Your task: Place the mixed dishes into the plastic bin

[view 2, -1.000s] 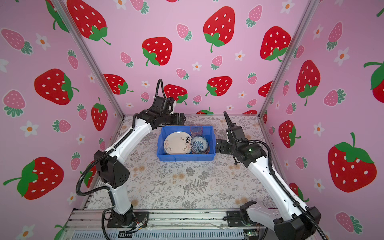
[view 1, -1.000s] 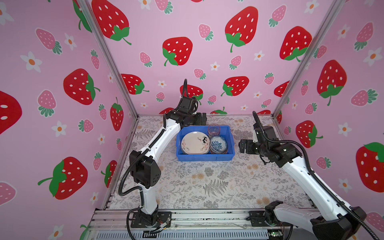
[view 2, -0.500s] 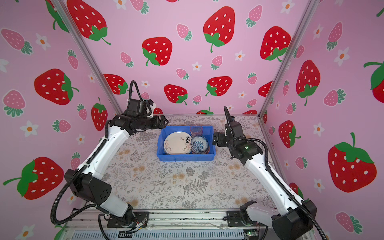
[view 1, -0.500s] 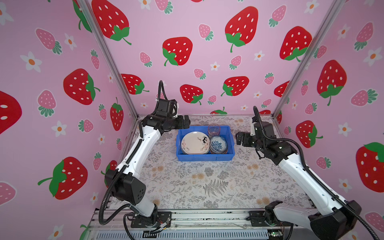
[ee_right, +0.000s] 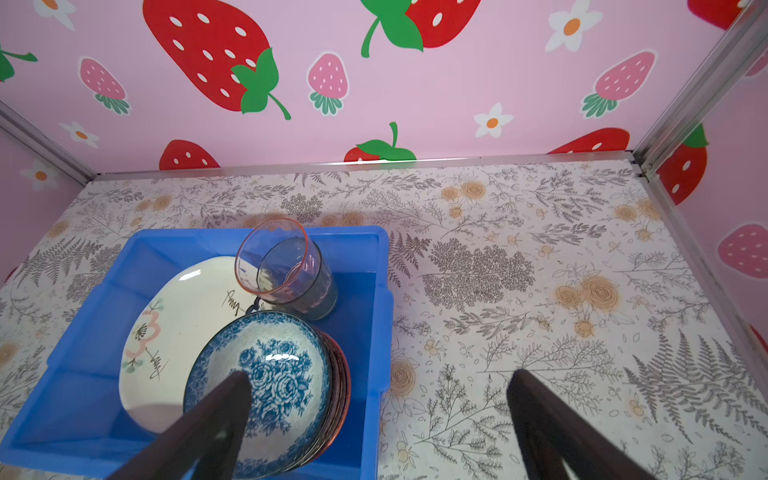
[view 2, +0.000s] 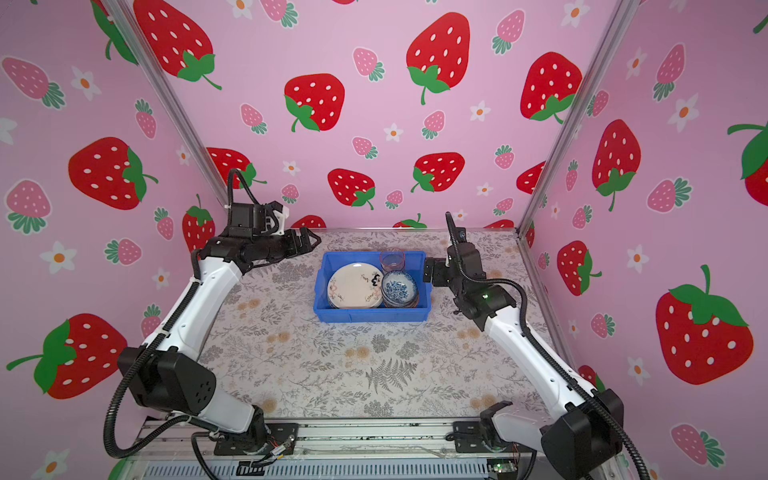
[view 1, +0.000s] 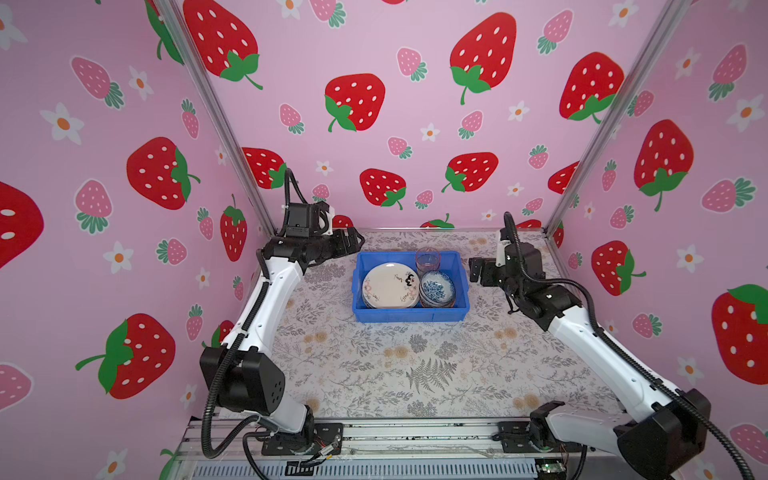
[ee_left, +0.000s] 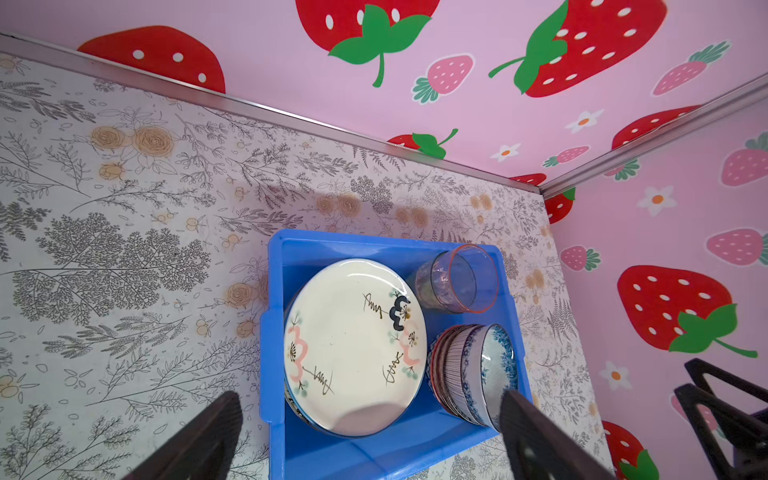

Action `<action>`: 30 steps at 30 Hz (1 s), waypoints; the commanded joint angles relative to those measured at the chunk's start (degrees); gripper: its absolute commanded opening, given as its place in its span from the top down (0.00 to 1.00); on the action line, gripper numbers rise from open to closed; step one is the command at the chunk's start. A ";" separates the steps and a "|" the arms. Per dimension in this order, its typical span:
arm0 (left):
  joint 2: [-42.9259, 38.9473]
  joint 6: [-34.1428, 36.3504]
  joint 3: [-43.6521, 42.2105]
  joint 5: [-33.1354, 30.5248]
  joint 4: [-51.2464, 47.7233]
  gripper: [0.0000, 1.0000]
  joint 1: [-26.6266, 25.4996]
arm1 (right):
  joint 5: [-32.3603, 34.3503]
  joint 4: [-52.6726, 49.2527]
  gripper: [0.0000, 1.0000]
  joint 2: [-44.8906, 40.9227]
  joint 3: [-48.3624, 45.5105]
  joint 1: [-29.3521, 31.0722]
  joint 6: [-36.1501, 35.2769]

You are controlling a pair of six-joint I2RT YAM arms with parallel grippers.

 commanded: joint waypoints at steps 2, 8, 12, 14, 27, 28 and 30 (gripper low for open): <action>-1.07 0.11 -1.01 0.32 1.45 0.01 0.63 | 3.37 6.02 0.01 1.65 -1.57 -0.34 -6.49; -2.99 1.90 -2.91 -3.90 1.50 0.01 0.19 | 3.61 14.35 0.01 1.94 -7.78 -0.43 -10.80; -6.51 -0.43 -6.88 -12.39 3.53 0.01 -1.84 | 6.28 23.59 0.01 1.36 -14.45 -0.85 -13.22; -8.40 -2.36 -10.63 -13.86 5.17 0.01 -1.87 | 6.23 25.70 0.01 1.20 -15.80 -1.76 -13.06; -31.25 13.11 -45.88 -27.00 36.22 0.01 -2.15 | -3.98 37.44 0.01 5.08 -22.70 -10.51 -12.62; -31.87 13.31 -46.77 -27.56 36.38 0.01 -2.13 | -3.67 37.44 0.01 5.40 -22.67 -10.78 -13.57; -32.19 14.72 -47.82 -28.87 35.02 0.01 -2.12 | -3.61 37.57 0.01 5.82 -23.01 -11.71 -14.93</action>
